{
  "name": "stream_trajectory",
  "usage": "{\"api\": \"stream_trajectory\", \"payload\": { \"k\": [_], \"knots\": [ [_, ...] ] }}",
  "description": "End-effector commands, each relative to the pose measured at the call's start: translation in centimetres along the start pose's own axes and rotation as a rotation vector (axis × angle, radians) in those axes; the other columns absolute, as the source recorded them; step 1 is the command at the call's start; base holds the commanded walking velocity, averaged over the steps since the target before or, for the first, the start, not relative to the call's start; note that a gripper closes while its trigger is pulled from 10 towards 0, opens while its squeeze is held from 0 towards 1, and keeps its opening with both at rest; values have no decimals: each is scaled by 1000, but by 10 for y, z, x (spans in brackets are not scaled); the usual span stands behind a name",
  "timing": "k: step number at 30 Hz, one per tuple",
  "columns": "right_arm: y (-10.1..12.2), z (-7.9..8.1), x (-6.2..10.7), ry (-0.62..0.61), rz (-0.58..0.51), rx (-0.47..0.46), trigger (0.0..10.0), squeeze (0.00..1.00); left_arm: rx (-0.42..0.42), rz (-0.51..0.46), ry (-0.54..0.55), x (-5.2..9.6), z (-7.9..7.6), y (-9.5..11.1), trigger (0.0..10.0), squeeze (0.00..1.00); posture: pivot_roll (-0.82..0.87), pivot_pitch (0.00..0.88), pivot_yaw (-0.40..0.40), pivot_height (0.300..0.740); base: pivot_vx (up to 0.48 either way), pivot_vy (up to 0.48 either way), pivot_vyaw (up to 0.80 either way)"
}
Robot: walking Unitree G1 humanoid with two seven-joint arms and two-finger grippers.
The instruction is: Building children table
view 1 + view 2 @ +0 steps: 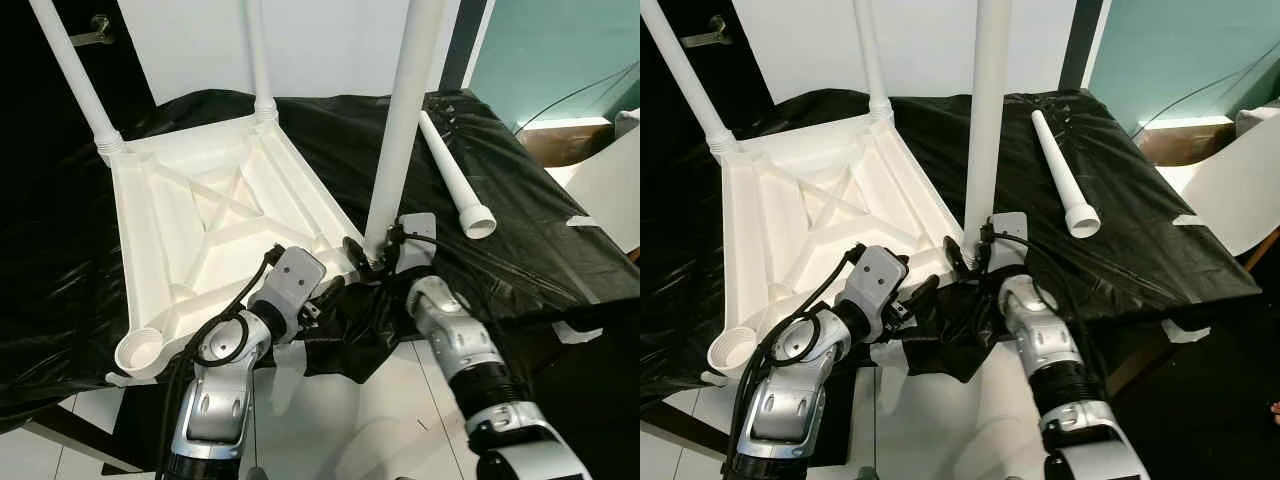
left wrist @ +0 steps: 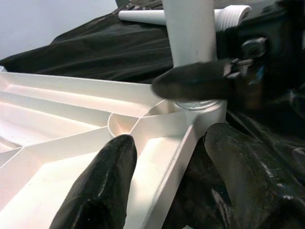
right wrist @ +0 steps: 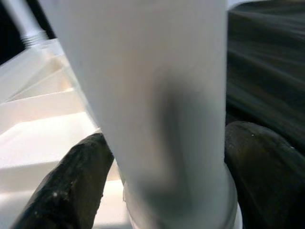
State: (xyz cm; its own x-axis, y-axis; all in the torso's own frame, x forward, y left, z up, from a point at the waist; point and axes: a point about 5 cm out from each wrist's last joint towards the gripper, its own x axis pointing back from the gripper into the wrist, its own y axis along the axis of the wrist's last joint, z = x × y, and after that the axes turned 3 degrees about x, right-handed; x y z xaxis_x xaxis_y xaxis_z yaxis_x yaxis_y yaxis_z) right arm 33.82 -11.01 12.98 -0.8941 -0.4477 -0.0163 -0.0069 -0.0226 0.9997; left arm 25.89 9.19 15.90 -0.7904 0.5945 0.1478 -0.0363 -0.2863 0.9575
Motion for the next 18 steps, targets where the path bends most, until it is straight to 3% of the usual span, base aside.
{"api": "stream_trajectory", "payload": {
  "k": [1,2,3,4,5,10,13,18],
  "knots": [
    [-1,-8,2,90,4,28,10000,886,-8,6,190,2,11,-3,10000,0,52,0,-8,740,0,0,0],
    [-1,-8,2,90,4,28,10000,886,-8,6,190,2,11,-3,10000,0,52,0,-8,740,0,0,0],
    [1,-13,2,137,12,49,10000,114,-9,7,192,2,12,-4,10000,0,52,0,-8,740,0,0,0],
    [1,-13,2,137,12,49,10000,114,-9,7,192,2,12,-4,10000,0,52,0,-8,740,0,0,0],
    [3,-17,-1,188,23,73,10000,0,-12,8,192,2,13,-4,10000,0,49,0,-4,740,0,0,0],
    [10,-19,-9,261,28,106,10000,0,-22,9,188,1,14,-5,10000,0,46,0,1,740,0,0,0],
    [19,-11,-24,360,44,167,10000,0,-38,1,183,-1,14,-2,10000,0,53,0,4,740,0,0,0],
    [20,-7,-30,422,72,225,10000,0,-47,1,187,0,15,-2,10000,0,74,0,-4,740,0,0,0]
  ]
}}
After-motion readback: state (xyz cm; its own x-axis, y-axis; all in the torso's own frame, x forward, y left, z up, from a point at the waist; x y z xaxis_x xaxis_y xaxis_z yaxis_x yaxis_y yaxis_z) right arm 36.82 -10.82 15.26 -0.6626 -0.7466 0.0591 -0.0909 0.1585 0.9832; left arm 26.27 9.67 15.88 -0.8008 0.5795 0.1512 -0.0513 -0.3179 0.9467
